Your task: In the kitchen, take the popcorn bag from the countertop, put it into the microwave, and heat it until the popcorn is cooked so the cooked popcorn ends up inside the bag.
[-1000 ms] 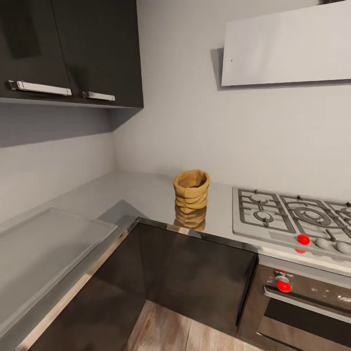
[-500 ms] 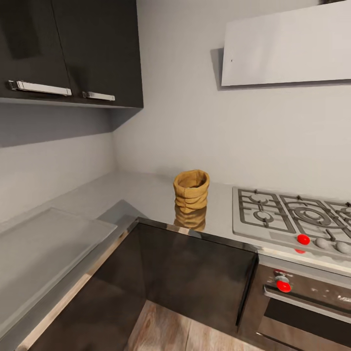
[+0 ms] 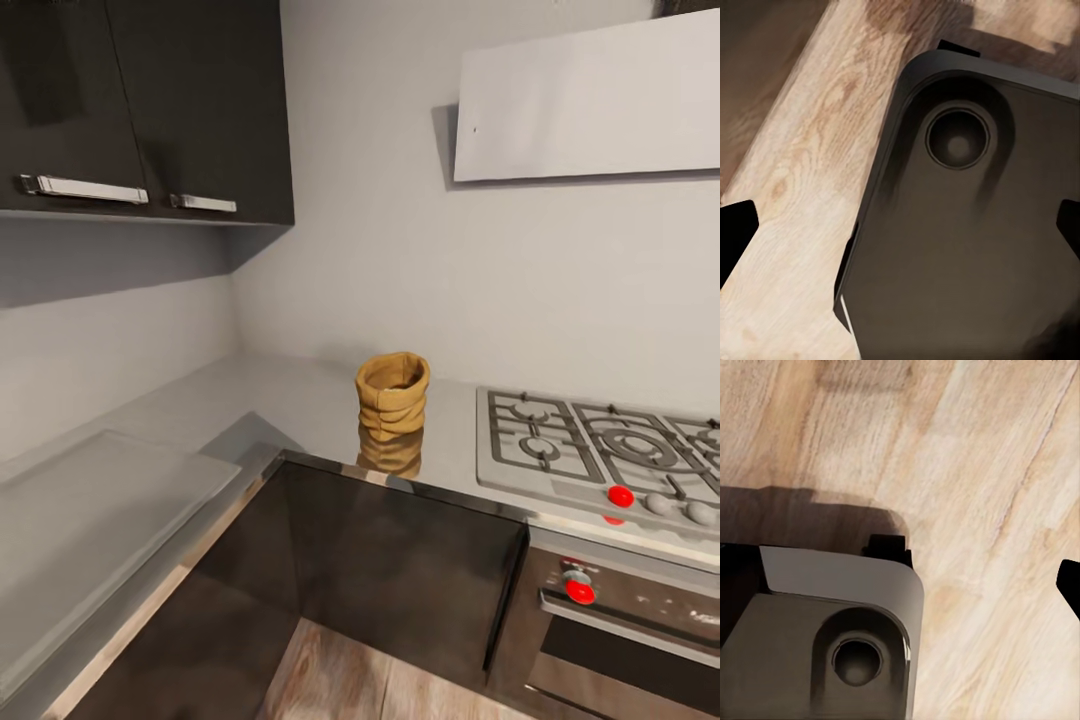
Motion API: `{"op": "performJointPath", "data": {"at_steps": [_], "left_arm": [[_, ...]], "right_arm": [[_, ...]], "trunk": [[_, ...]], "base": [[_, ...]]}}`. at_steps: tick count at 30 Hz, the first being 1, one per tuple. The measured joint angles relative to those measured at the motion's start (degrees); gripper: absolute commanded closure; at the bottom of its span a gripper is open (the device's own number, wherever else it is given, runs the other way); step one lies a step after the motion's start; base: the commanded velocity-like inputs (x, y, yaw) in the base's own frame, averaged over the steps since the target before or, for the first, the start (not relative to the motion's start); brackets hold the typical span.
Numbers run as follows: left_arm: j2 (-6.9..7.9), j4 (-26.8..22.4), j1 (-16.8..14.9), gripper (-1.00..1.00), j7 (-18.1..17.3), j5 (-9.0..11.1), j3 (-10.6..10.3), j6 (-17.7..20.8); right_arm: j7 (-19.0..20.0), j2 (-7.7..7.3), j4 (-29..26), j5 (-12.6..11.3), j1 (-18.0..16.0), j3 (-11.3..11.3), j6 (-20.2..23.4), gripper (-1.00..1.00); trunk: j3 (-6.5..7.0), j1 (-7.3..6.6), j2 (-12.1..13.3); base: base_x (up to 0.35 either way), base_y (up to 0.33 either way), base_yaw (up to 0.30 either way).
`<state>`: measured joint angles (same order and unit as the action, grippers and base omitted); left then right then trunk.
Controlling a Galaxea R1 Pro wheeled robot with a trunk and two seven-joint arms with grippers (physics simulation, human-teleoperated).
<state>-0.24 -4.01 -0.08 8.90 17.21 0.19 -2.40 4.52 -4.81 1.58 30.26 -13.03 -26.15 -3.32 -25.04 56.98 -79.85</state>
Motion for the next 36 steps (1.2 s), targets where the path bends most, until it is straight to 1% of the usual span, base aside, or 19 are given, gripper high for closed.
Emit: {"op": "performJointPath", "data": {"at_steps": [8, 36], "left_arm": [[0.0, 0.09, 0.0, -1.0, 0.0, 0.0, 0.0, 0.0], [0.0, 0.09, 0.0, -1.0, 0.0, 0.01, 0.0, 0.0]], "right_arm": [[0.14, -0.01, 0.0, 0.0, 0.0, 0.0, -0.04, -1.0], [-0.03, -0.2, -0.01, 0.0, 0.0, 0.0, -0.07, -1.0]], "trunk": [[1.31, -1.76, 3.21], [3.82, -7.91, 14.44]], "base": [[0.0, 0.0, 0.0], [0.0, 0.0, 0.0]]}}
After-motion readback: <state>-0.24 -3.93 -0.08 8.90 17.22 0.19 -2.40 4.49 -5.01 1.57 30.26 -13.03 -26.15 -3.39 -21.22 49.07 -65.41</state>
